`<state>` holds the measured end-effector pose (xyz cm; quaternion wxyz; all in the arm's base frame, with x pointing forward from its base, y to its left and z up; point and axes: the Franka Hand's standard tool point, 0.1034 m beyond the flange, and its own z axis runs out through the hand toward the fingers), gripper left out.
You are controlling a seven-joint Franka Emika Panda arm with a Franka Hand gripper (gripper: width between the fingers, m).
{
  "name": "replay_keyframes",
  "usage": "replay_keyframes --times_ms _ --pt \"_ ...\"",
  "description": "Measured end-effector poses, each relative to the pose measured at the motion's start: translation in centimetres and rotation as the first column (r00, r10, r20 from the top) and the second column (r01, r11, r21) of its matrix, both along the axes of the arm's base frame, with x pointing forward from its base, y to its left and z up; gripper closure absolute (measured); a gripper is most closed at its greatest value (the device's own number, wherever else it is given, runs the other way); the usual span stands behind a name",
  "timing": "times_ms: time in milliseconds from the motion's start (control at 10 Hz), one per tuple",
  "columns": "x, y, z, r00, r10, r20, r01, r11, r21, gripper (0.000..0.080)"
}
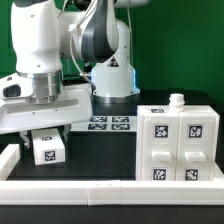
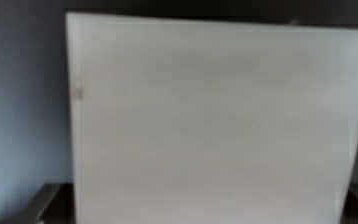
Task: Assemble cabinet
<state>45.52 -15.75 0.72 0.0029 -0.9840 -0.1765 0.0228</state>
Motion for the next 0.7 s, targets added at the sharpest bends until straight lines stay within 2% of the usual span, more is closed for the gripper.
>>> replay_keyframes --times_ms 300,400,700 --pt "0.4 0.7 0.5 0.999 0.018 0.032 -0.018 1.000 -0.013 0.0239" --pt "0.8 1.6 1.4 0.999 0.025 0.044 -0.024 1.000 -0.014 0.0239" --pt "2.3 5.7 7.0 0.999 0.021 0.051 -0.021 1.000 0.005 0.0239"
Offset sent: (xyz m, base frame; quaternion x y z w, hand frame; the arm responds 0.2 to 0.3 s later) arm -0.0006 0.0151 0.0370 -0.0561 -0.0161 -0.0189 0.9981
